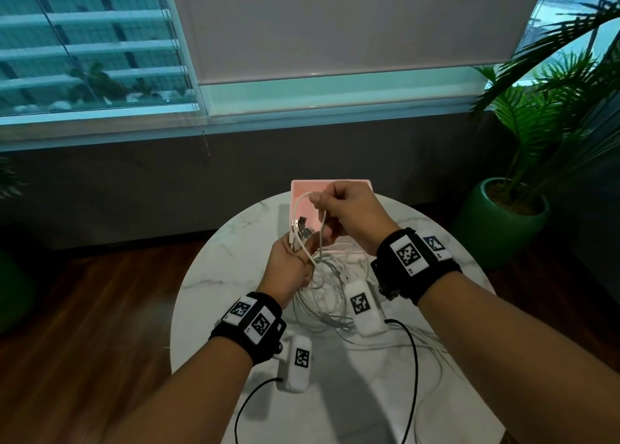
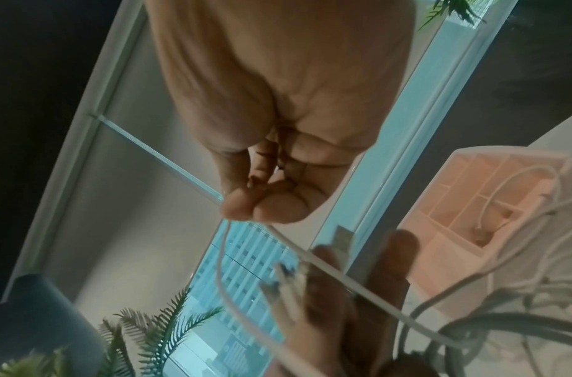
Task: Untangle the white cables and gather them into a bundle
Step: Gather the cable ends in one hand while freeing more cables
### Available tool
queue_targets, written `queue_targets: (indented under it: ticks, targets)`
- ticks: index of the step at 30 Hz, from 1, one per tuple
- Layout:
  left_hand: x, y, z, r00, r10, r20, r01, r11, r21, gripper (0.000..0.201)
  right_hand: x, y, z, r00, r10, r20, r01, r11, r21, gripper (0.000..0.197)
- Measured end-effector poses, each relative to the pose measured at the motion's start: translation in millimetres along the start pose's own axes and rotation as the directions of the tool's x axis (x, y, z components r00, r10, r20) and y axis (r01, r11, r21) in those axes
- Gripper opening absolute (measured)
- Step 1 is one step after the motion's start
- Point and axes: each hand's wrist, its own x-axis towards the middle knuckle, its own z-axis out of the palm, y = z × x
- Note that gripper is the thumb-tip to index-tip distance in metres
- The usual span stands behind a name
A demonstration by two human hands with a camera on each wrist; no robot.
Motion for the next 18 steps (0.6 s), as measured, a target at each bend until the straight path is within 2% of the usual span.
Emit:
queue_targets:
  ticks: [2,4,9,11,14,16,18]
  targets:
    - [-0.4,-0.5,0.4,0.998,-0.055,-0.036,0.057,0.997,0.053,0.011,0.4,-6.4,-0.2,1.000,-0.026,-0.016,0.027,0.998,0.058,0.024]
    - [-0.6,-1.9,0.0,0.996,-0.089,-0.030,0.092,0.989,0.112,0.017,0.3,-14.6,-1.1,0.999,-0.038,-0.036,0.043,0.990,0.134,0.027]
    - [6.3,-10.0,-13.3,0.996,-0.060,-0.066,0.074,0.970,0.230,0.023,-1.6,-30.9,-3.2,1.000,-0.019,-0.009,0.021,0.937,0.349,0.031]
    - [8.6,-9.5,-14.9,0.996,-0.071,-0.061,0.082,0.976,0.201,0.017,-0.4,-28.1,-5.2,1.000,-0.027,0.010,0.023,0.948,0.318,0.025]
    - [7.1,-6.5,-12.0,0.996,-0.083,-0.030,0.085,0.995,0.060,0.013,2.9,-16.9,-8.6,1.000,-0.008,-0.009,0.010,0.978,0.209,0.004]
    - [5.7,-5.8,-9.3,0.997,-0.064,0.034,0.063,0.998,0.030,0.021,4.3,-8.5,-15.2,0.999,0.035,-0.027,-0.027,0.966,0.258,0.014]
    - [3.1,-5.4,-6.2,0.996,-0.047,0.076,0.041,0.996,0.073,0.023,3.2,-4.3,-19.4,0.999,0.044,-0.012,-0.038,0.947,0.319,0.016]
